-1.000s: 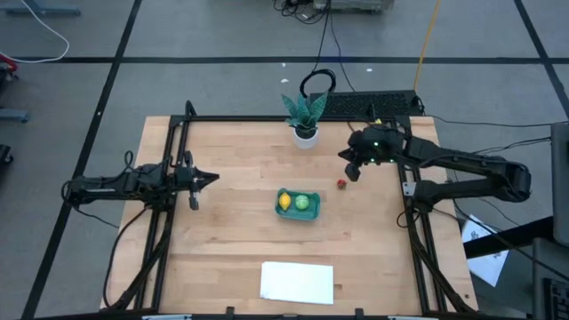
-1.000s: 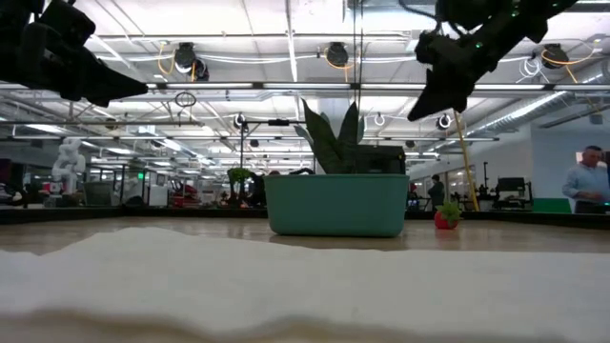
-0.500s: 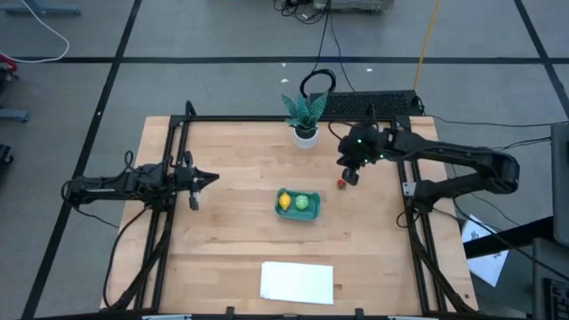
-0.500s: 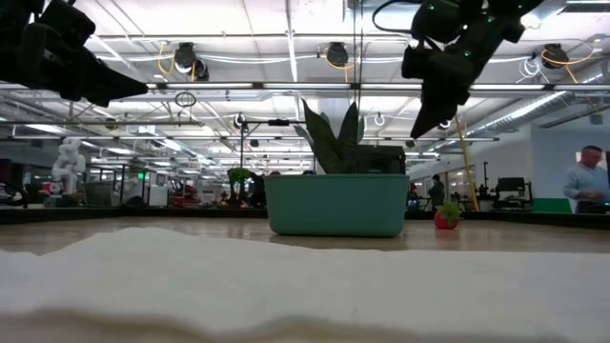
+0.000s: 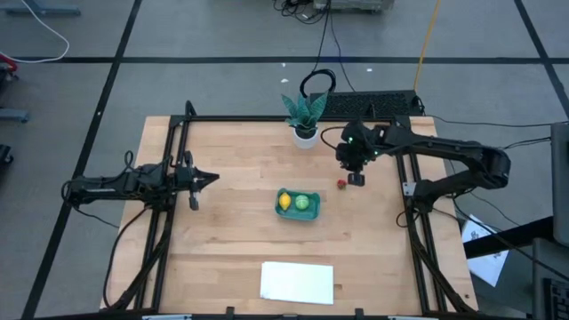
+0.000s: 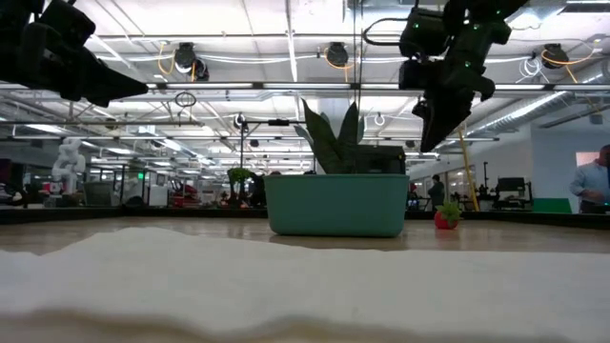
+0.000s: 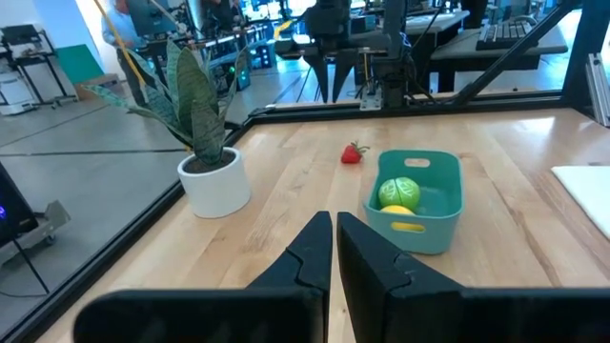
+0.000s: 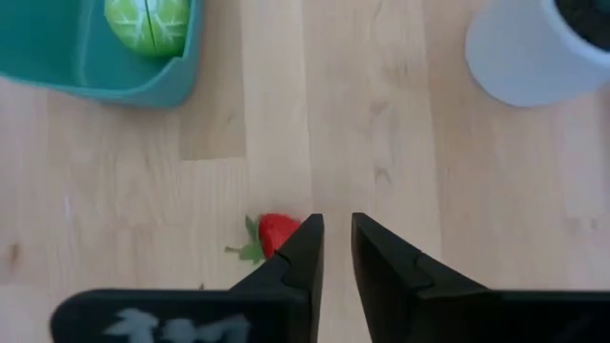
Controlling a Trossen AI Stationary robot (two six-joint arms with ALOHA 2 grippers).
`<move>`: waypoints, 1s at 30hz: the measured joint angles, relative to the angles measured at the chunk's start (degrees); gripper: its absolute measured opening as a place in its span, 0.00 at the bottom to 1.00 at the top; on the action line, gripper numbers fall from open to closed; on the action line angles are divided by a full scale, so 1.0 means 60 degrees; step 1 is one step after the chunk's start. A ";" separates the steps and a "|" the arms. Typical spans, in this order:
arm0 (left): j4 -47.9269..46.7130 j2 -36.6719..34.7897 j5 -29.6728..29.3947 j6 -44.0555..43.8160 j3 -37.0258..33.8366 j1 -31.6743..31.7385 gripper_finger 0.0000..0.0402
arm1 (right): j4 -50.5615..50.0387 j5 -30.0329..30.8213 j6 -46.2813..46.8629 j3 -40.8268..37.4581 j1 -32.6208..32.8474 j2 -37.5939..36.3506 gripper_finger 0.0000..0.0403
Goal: Pick and placing Produce into tupperware
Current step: Put the red strawberry into the blue basket
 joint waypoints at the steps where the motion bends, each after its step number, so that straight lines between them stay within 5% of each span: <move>1: -0.0003 0.0000 0.0000 0.0000 0.0000 -0.0004 0.06 | 0.0003 -0.0130 -0.0092 0.0000 -0.0119 0.0084 0.13; 13: -0.0006 0.0000 0.0000 -0.0015 0.0000 -0.0002 0.06 | -0.0708 -0.1032 -0.1437 0.0000 -0.0507 0.0558 0.22; 24: -0.0017 0.0000 0.0000 -0.0015 0.0000 -0.0004 0.06 | -0.0687 -0.1040 0.3238 -0.0004 -0.0507 0.0593 0.56; 30: -0.0017 0.0000 0.0000 -0.0015 0.0000 -0.0001 0.06 | -0.0682 -0.1040 0.5364 -0.0007 -0.0504 0.0594 0.66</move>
